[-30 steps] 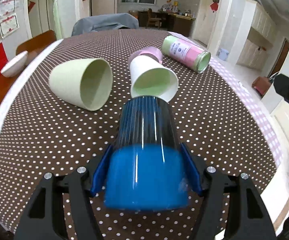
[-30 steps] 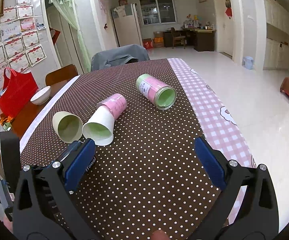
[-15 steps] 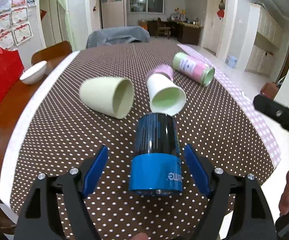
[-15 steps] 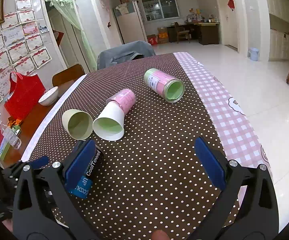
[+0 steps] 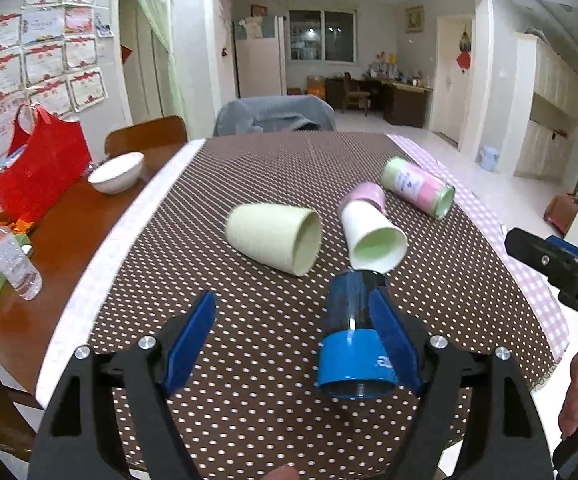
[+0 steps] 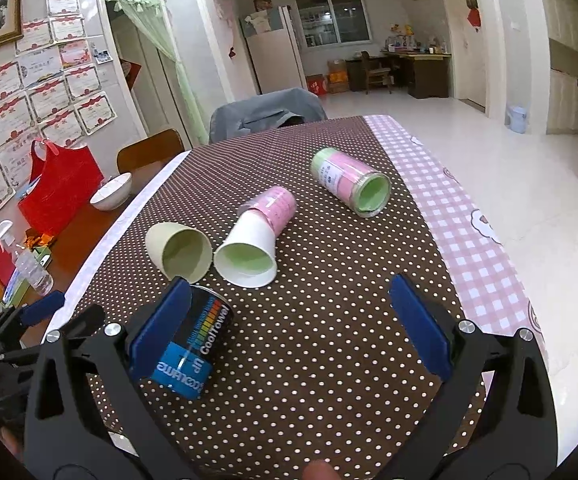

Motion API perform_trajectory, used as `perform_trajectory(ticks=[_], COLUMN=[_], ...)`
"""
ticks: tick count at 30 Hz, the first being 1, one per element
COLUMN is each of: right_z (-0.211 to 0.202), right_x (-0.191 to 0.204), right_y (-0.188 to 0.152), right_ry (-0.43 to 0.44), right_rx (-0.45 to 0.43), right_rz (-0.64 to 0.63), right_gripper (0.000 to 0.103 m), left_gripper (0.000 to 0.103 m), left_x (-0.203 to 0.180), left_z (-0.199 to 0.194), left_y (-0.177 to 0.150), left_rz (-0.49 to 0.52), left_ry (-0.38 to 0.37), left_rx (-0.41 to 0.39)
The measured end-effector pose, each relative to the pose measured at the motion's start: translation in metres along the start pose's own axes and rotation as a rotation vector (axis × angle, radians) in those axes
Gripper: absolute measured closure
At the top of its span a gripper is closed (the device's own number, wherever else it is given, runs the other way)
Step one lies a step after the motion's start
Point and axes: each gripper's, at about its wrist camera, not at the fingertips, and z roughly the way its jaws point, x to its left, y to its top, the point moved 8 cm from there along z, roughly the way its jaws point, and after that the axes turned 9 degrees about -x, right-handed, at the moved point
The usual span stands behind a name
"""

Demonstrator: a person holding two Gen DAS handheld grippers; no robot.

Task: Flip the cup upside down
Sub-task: 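Lower the can onto the tablecloth and open the left tool, then close the right tool around the black-and-blue can lying on its side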

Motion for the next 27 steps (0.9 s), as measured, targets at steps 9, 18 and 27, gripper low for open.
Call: perform_trajectory(ticks=[9,18,27], right_z=[-0.003,-0.003,-0.001], right_x=[0.032,0.052,0.066], right_y=[0.006,0.005,0.007], right_ry=[0.062,0.091,0.094], right_rx=[0.011,0.037,0.046], right_rz=[-0.029,-0.048,-0.092], right_gripper=[0.006,0.006,0.006], left_gripper=[0.025,0.025,0.025], left_x=[0.036,0.059,0.076], left_z=[-0.03,-0.047,-0.055], left_y=[0.018,0.023,0.025], left_rz=[-0.004,-0.004,0.006], left_ry=[0.108,0.175,0.226], left_rx=[-0.119,-0.176,-0.22])
